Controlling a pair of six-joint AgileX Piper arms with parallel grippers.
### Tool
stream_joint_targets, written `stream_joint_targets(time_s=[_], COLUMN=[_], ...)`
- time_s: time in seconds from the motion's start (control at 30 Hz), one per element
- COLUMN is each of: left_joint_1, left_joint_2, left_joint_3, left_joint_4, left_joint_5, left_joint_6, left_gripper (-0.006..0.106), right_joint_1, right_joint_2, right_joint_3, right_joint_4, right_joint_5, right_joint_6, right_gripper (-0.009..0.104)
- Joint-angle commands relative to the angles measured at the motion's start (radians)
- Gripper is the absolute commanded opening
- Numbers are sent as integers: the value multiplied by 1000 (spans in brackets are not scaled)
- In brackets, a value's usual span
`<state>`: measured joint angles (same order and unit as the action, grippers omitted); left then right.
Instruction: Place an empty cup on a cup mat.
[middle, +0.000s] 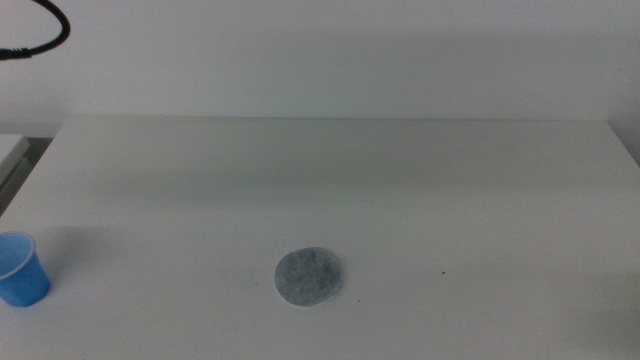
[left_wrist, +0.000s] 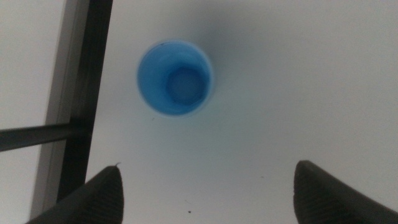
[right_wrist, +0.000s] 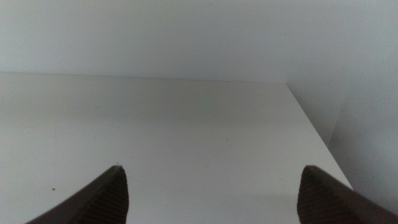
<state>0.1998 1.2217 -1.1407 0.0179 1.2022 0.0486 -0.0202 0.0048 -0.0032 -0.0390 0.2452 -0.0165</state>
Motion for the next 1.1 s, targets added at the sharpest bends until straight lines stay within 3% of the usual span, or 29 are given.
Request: stream_joint_targets(time_s=[0.0,0.37,0.77,0.9,1.07], left_joint_1=[33,169,181,181,181], left_joint_2=[90,370,584,620,624], left_joint_3=[-50,-109,-109,-109,-109], left_joint_4=[3,-42,-71,-77,-90], left_joint_5=[19,-27,-228,-221,-201], left_joint_6=[7,148,172,183,155], left_gripper=[94,94,91,75,26], right_joint_1=[1,1,1,1,1], right_joint_2=[-5,-5,-5,-5,-5], right_joint_3=[3,3,3,3,3], right_joint_4=[-7,-7,-7,-7,-7], right_joint_5=[-7,-7,-7,-7,-7], right_joint_6=[-4,-4,-4,-4,-4], right_gripper=[93,93,93,93,93])
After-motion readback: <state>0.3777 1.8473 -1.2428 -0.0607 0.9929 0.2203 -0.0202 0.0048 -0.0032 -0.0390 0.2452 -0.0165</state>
